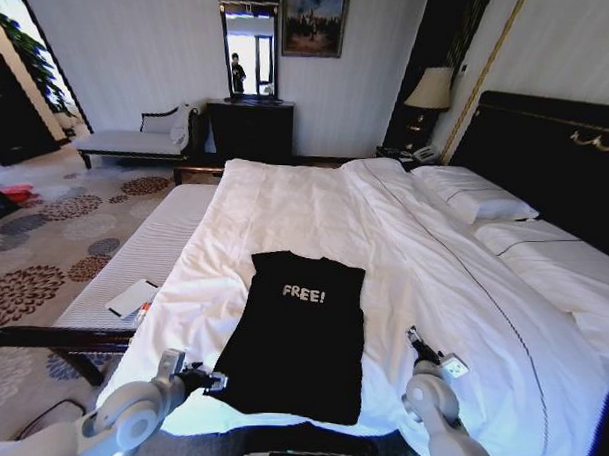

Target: Fold the clothes on the bed.

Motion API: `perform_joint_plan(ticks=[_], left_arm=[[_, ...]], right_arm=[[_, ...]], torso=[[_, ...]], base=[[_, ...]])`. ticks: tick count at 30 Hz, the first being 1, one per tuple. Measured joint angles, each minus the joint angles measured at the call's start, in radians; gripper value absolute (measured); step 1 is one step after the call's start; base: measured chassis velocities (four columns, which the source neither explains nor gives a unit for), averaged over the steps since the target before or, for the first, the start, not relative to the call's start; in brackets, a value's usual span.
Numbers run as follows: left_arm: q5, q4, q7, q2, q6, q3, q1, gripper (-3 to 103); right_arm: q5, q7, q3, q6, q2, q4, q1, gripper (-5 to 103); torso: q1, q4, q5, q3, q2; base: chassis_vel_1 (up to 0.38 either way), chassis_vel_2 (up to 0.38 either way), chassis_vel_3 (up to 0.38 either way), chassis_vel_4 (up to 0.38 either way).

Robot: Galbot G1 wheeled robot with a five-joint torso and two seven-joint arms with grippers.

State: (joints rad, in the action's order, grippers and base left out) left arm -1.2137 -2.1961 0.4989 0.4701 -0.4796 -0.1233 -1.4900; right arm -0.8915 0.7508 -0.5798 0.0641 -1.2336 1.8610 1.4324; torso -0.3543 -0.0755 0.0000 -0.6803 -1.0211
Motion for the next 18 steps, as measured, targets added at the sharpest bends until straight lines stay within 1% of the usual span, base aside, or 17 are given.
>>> perform_joint_plan(ticks=[2, 4, 5, 6, 7, 8, 11, 12, 13, 14, 18], left_arm=[[0.016, 0.006, -0.008, 0.008, 0.006, 0.029, 0.015, 91], [0.019, 0.007, -0.01, 0.009, 0.009, 0.033, 0.018, 91], [0.025, 0.01, -0.018, 0.012, 0.018, 0.041, 0.026, 80], [0.026, 0.009, -0.02, 0.012, 0.019, 0.042, 0.028, 80], [0.025, 0.007, -0.021, 0.012, 0.02, 0.043, 0.029, 75], [0.025, 0.007, -0.021, 0.012, 0.02, 0.043, 0.029, 75], [0.026, -0.007, -0.027, 0.009, 0.022, 0.044, 0.026, 58], [0.027, -0.009, -0.027, 0.008, 0.023, 0.044, 0.025, 58], [0.03, -0.01, -0.027, 0.007, 0.024, 0.045, 0.023, 53], [0.03, -0.01, -0.027, 0.007, 0.024, 0.045, 0.023, 53], [0.041, -0.02, -0.026, -0.001, 0.029, 0.036, 0.003, 32]], right_arm=[[0.0, 0.003, 0.0, 0.002, 0.0, -0.002, -0.002, 100], [0.0, 0.003, -0.001, 0.002, 0.001, -0.002, -0.002, 100], [0.0, 0.003, -0.002, 0.003, 0.001, -0.002, 0.0, 100], [0.0, 0.003, -0.003, 0.003, 0.002, -0.002, 0.001, 100], [0.0, 0.003, -0.005, 0.003, 0.002, -0.002, 0.002, 100], [0.0, 0.003, -0.005, 0.003, 0.002, -0.002, 0.002, 100], [0.0, 0.003, -0.01, 0.004, 0.005, -0.003, 0.003, 100], [0.0, 0.003, -0.01, 0.004, 0.005, -0.003, 0.003, 100], [0.0, 0.004, -0.011, 0.004, 0.006, -0.003, 0.003, 100], [0.0, 0.004, -0.011, 0.004, 0.006, -0.003, 0.003, 100], [0.0, 0.004, -0.014, 0.004, 0.007, -0.004, 0.005, 100]], torso=[[0.0, 0.0001, 0.0001, 0.0, 0.0], [0.0, 0.0001, 0.0001, 0.0, 0.0], [0.0, 0.0, 0.0, 0.0, 0.0], [0.0, -0.0001, 0.0, 0.0, 0.0], [0.0, -0.0001, 0.0, 0.0, 0.0], [0.0, -0.0001, 0.0, 0.0, 0.0], [0.0, -0.0001, 0.0001, 0.0, 0.0], [0.0, -0.0001, 0.0001, 0.0, 0.0], [0.0, 0.0, 0.0, 0.0, 0.0], [0.0, 0.0, 0.0, 0.0, 0.0], [0.0, 0.0, -0.0001, 0.0, 0.0]], base=[[0.0, 0.0, 0.0, 0.0], [0.0, 0.0, 0.0, 0.0], [0.0, 0.0, 0.0, 0.0], [0.0, 0.0, 0.0, 0.0], [0.0, 0.0, 0.0, 0.0], [0.0, 0.0, 0.0, 0.0], [0.0, 0.0, 0.0, 0.0], [0.0, 0.0, 0.0, 0.0], [0.0, 0.0, 0.0, 0.0], [0.0, 0.0, 0.0, 0.0], [0.0, 0.0, 0.0, 0.0]])
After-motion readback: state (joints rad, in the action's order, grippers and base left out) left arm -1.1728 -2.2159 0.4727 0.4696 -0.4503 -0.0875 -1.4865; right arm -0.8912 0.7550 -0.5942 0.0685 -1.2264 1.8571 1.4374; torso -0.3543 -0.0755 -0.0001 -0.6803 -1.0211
